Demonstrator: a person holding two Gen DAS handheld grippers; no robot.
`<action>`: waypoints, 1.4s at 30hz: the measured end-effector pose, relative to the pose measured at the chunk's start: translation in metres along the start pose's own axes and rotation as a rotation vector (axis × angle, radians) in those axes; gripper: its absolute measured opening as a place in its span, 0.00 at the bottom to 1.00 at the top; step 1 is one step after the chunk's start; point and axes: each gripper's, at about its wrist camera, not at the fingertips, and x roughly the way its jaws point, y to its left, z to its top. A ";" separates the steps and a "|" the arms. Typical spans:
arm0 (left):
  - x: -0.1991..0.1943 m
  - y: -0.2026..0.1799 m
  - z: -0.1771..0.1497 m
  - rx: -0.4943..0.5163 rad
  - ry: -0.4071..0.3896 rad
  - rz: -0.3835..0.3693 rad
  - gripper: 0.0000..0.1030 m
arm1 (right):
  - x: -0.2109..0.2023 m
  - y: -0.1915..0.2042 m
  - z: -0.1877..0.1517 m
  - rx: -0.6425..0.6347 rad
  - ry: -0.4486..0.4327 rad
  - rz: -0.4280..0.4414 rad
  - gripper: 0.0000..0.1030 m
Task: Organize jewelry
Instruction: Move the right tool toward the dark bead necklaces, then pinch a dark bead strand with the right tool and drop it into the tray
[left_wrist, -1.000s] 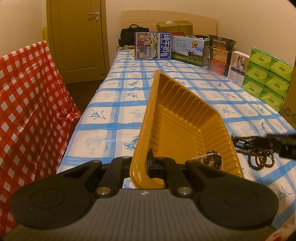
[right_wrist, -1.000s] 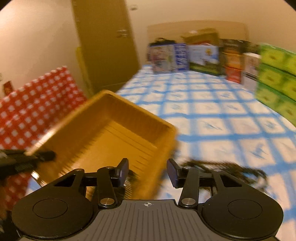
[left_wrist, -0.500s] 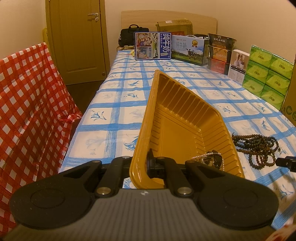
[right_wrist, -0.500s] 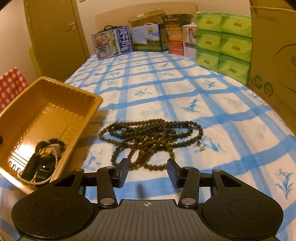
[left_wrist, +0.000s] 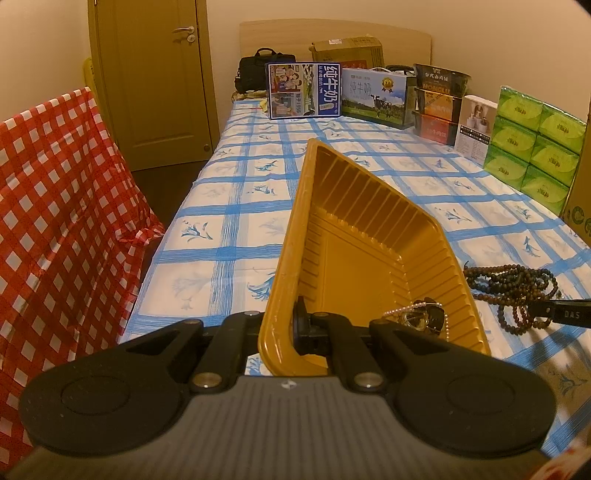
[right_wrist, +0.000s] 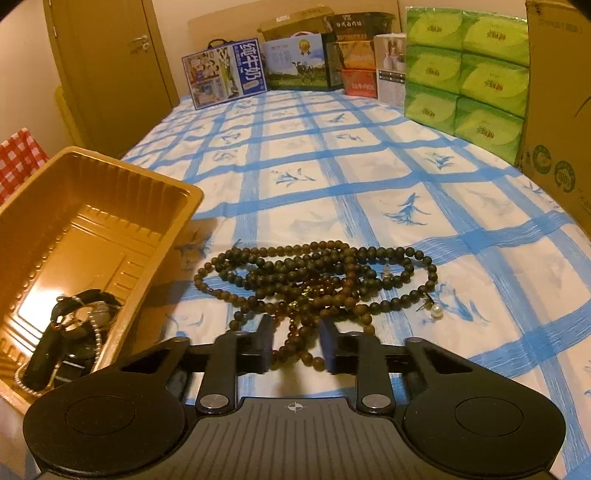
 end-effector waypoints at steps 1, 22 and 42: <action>0.000 0.000 0.000 0.001 0.000 0.000 0.05 | 0.002 0.001 0.000 -0.006 -0.001 -0.013 0.24; 0.000 -0.001 0.001 0.002 0.000 0.002 0.05 | -0.040 0.028 0.015 -0.100 -0.092 0.010 0.06; -0.001 -0.002 0.004 0.000 -0.001 -0.003 0.05 | -0.064 0.134 0.043 -0.129 -0.090 0.417 0.06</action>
